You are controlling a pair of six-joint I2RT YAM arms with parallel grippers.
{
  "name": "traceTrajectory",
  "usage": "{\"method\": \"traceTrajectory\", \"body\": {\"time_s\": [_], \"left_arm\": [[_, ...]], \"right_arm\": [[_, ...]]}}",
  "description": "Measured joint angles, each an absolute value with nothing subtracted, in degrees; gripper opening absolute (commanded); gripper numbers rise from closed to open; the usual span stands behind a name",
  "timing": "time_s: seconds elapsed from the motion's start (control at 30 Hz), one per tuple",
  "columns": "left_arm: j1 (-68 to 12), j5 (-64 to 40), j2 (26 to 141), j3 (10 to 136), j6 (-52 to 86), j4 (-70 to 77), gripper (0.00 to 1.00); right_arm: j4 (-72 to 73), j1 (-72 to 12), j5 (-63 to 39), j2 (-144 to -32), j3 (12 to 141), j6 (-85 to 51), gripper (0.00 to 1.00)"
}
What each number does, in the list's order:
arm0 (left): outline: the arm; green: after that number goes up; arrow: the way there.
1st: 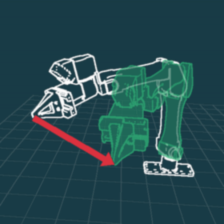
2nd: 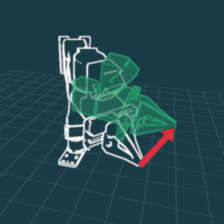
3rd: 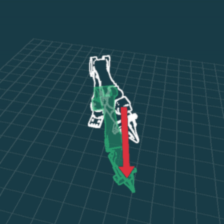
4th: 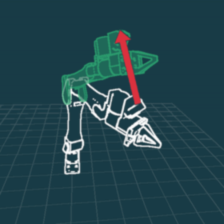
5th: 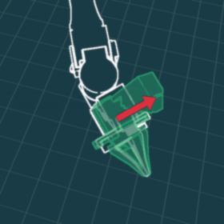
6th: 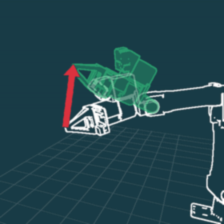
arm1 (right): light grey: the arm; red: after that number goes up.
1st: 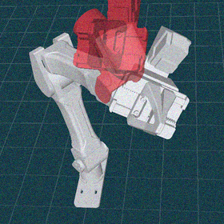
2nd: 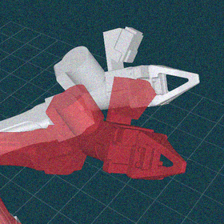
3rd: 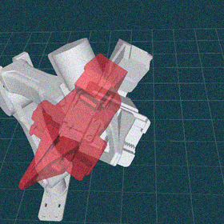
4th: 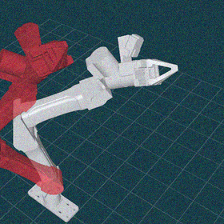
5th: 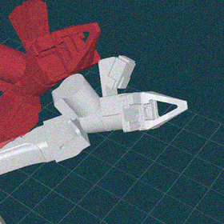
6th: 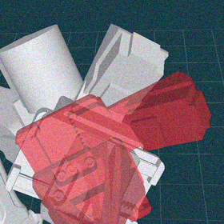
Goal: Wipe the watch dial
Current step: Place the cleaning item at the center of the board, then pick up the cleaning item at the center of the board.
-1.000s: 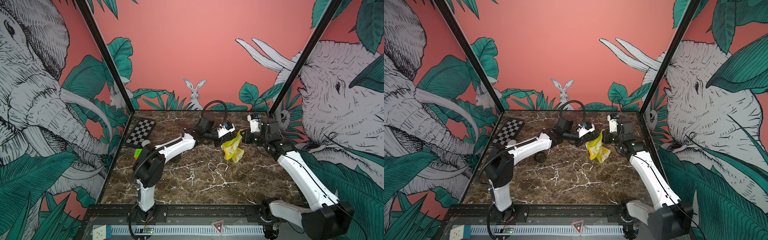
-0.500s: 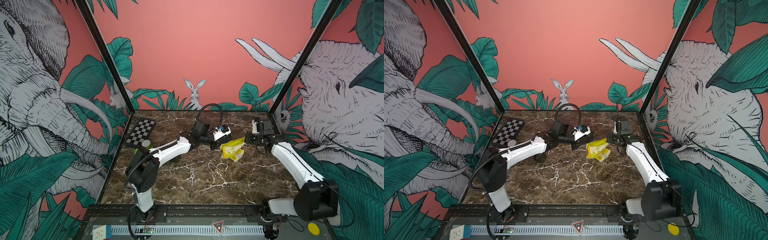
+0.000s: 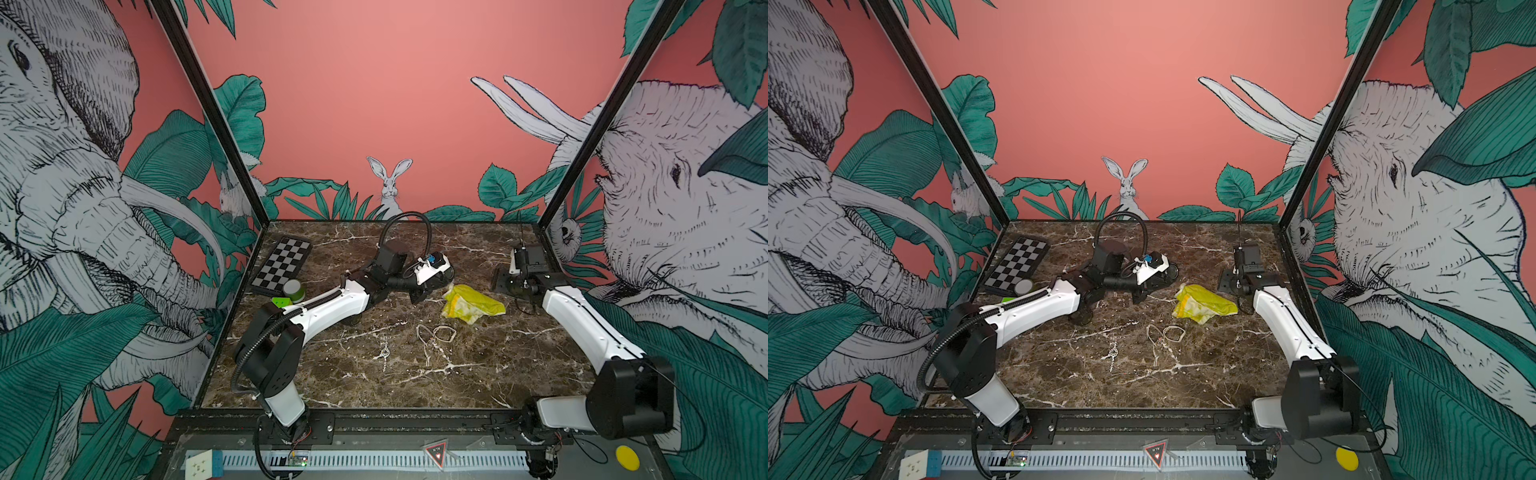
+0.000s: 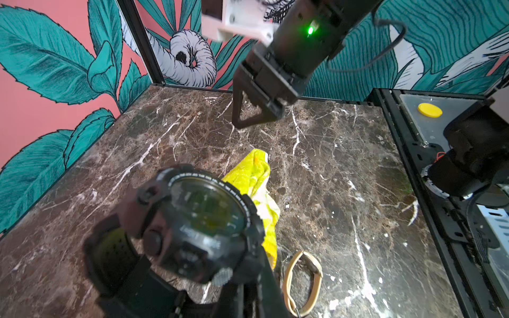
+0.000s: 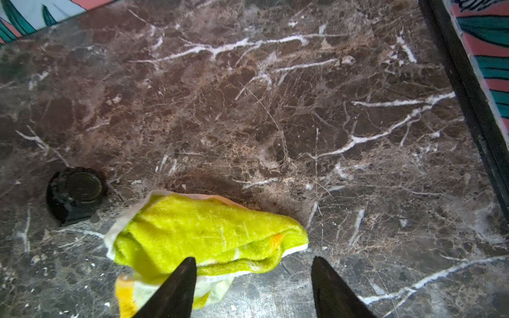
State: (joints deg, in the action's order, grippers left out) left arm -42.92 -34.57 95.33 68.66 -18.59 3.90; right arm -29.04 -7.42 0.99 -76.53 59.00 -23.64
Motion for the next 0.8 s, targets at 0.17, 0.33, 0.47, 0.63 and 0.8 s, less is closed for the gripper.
{"method": "traceTrajectory", "body": {"time_s": [0.17,0.33,0.47,0.63,0.8], "left_arm": [[-42.6,-33.2,94.5,66.7,-18.0,4.6,0.0],[-42.5,-32.2,93.3,65.2,-17.8,4.8,0.0],[-42.2,-31.7,92.2,63.5,-17.6,5.3,0.0],[-41.7,-31.0,90.6,61.0,-17.4,6.0,0.0],[-41.0,-30.5,89.2,58.9,-16.8,6.7,0.0]], "right_arm": [[-29.1,-10.0,-2.6,-76.2,59.0,-24.0,0.67],[-27.7,-15.1,-6.2,-78.7,59.0,-25.8,0.68],[-26.1,-18.6,-7.6,-82.7,59.0,-28.0,0.69],[-25.3,-21.4,-7.8,-86.0,58.9,-29.8,0.69],[-24.7,-23.6,-6.4,-89.0,58.9,-30.8,0.69]]}}
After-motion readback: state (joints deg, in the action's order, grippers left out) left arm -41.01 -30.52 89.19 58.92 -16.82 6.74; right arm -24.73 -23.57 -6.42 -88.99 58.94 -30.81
